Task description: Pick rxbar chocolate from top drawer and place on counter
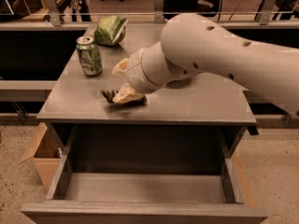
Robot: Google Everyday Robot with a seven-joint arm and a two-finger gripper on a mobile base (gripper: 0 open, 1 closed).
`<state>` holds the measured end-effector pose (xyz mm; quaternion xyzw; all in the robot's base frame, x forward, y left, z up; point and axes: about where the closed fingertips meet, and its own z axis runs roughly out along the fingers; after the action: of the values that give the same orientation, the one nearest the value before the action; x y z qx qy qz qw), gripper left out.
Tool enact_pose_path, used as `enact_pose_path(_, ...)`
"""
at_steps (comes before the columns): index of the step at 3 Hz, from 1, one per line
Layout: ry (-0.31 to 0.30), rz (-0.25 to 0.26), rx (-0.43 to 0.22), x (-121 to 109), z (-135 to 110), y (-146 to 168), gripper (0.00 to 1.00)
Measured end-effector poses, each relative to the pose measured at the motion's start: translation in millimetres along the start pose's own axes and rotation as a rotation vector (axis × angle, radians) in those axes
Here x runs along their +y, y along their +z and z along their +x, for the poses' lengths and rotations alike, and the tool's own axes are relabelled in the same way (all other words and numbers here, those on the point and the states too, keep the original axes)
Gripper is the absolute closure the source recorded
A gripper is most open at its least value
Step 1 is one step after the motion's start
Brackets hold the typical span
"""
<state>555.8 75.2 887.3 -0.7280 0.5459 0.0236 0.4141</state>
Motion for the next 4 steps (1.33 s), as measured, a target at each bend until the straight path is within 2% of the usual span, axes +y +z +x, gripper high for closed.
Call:
enact_pose_path(1,-0.002,0.001,-0.001,0.0,-1.3,-0.7,0.00)
enact_pose_path(2,-0.002,0.001,-0.001,0.0,-1.3,-0.7,0.00)
enact_pose_path(3,0.026,0.022,0.016,-1.6,12.9,-11.4,0.00)
enact_pose_path(4,0.071,0.078,0.064,-3.7,37.2,-35.2,0.00)
